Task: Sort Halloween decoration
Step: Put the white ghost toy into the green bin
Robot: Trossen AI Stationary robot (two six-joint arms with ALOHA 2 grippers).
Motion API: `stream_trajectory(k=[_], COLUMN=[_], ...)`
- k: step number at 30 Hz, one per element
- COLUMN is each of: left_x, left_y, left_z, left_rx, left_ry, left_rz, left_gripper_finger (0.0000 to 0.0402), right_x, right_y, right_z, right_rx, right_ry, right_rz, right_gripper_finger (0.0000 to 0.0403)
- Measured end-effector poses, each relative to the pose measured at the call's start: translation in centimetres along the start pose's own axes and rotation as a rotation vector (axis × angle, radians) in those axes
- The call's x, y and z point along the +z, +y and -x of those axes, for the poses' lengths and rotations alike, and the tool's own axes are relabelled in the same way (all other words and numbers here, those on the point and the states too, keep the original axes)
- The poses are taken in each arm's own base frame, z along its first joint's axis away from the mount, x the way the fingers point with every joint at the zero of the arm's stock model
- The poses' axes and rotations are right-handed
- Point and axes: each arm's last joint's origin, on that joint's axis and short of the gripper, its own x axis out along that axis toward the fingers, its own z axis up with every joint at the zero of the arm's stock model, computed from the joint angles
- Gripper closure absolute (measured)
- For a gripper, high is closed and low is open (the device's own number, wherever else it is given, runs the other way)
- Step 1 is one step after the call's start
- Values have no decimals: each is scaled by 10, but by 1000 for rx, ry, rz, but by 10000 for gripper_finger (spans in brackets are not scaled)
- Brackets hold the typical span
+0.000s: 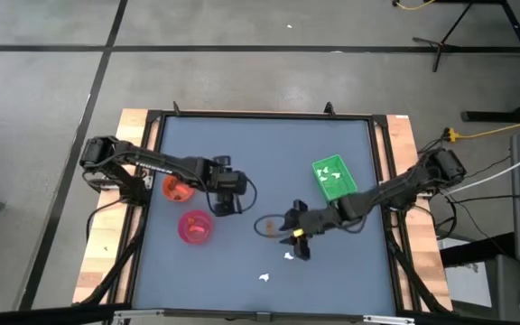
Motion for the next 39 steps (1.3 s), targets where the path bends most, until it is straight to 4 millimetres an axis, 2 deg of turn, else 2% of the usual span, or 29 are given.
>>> stream_trajectory(k=[6, 13, 17, 25, 39], left_x=[17, 20, 19, 19, 21], left_y=[-9, -15, -17, -18, -18], left_z=[4, 7, 8, 8, 8], left_rx=[-20, -27, -34, -42, -45], left_ry=[-185, -221, -223, -223, -239], left_rz=[-47, -73, -48, 26, 38], left_gripper_finger=[218, 218, 218, 218, 218], right_x=[-27, -62, -74, -85, -85], right_y=[33, 57, 59, 53, 51], right_z=[-8, -23, -32, -46, -47], right_rx=[-59, -101, -143, -203, -246], right_ry=[4, 53, 69, 100, 74], right_rz=[9, 107, 141, 170, 177], right_gripper_finger=[206, 206, 206, 206, 206])
